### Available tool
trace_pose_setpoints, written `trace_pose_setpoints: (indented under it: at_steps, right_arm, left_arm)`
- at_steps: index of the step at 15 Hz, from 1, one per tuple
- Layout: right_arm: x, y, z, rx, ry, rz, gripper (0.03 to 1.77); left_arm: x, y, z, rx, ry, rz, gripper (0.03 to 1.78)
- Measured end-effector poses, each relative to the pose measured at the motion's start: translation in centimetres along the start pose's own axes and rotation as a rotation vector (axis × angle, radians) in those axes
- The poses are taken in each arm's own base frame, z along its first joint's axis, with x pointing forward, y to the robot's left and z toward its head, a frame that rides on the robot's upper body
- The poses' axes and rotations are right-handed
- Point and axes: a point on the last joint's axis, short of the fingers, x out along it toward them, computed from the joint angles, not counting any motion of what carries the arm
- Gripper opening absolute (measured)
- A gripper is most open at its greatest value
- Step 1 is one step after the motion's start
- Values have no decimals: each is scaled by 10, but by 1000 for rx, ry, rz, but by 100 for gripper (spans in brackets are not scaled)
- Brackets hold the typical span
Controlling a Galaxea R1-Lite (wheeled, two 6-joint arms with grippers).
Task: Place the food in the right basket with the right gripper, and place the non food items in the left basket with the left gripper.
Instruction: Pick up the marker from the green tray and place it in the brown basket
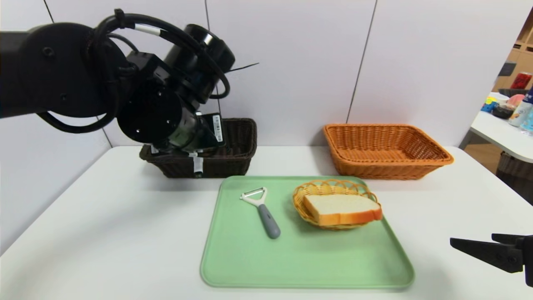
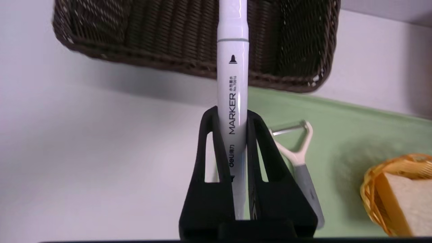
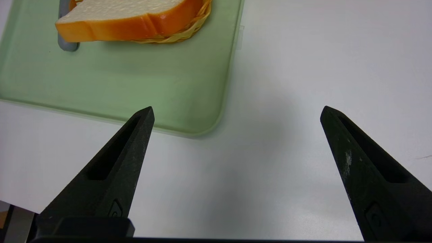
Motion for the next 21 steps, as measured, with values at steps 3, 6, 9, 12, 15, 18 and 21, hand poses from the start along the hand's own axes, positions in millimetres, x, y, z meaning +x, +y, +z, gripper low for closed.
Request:
trace_pose_setpoints:
  at_steps: [3,6,9,12,15,18,21]
  right_arm:
    - [-1,0,-4,1,3,-1,170]
    - [-1,0,-6,1,4,0,170]
    - [-3,0,-7,-1,-2,0,170]
    - [-3,0,-7,0,-4,0,170]
    - [-3,0,-9,2,3,0,170]
    - [-1,-1,-12,5,16,-1,170]
    - [0,-1,-13,6,23,-1,170]
  left_arm:
    - [17,16,26,107,-31,7,17]
    - [31,32,42,263,-10,-75,17]
    - [43,39,47,428,-11,-92,17]
    - [58,44,52,610,-27,-145,17]
    - [73,53,54,805,-22,-220,17]
    - [91,65,58,1008,-47,-319,17]
    - [118,76,60,1209,-100,-365,17]
